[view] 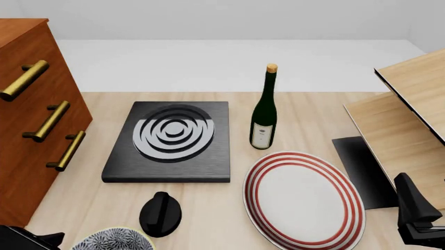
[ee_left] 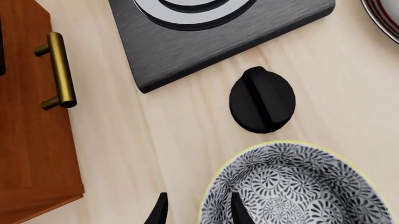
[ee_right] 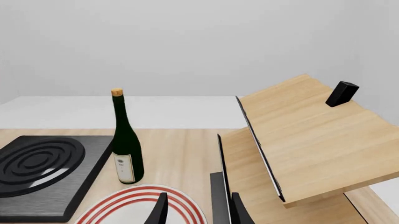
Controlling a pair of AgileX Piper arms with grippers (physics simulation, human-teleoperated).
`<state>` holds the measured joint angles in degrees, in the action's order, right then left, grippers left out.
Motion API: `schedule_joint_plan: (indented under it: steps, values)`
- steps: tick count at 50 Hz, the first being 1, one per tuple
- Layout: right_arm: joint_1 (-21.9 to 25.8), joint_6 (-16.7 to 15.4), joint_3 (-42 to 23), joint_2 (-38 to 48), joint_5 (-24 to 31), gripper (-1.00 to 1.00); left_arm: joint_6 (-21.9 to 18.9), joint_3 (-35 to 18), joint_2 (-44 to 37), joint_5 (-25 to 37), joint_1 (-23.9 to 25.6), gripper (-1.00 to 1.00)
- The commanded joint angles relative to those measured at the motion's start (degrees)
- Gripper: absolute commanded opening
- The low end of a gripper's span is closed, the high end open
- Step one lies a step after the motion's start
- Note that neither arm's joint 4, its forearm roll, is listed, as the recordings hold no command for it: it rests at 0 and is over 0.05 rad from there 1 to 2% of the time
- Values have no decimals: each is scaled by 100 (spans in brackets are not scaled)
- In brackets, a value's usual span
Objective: Pick up the akita bowl and put it on the plate.
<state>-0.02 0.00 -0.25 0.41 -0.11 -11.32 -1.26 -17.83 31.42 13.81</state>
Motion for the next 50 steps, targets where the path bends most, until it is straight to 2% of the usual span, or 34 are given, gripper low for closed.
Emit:
schedule_joint_plan:
  steps: [1,25,26,31,33,34,35,43,50]
  values:
    - [-1,1,0,1,0,100,21,125,-256,-268,36,100]
    - [0,-1,0,0,0,100,-43,126,-664,-488,172,100]
    - [0,0,0,1,0,100,-175,126,-400,-322,106,-100]
    - [0,0,0,-1,0,100,-225,126,-283,-187,198,-100]
    - [0,1,0,0,0,100,-93,126,-383,-247,394,-100]
    - [-1,1,0,-1,0,100,-135,126,-291,-156,554,-100]
    - [0,0,0,0,0,100,-265,126,-93,29,485,-100]
    - [0,1,0,4,1,100,-304,125,482,663,600,-100]
    - [-3,5,0,0,0,100,-372,123,1514,1474,490,-100]
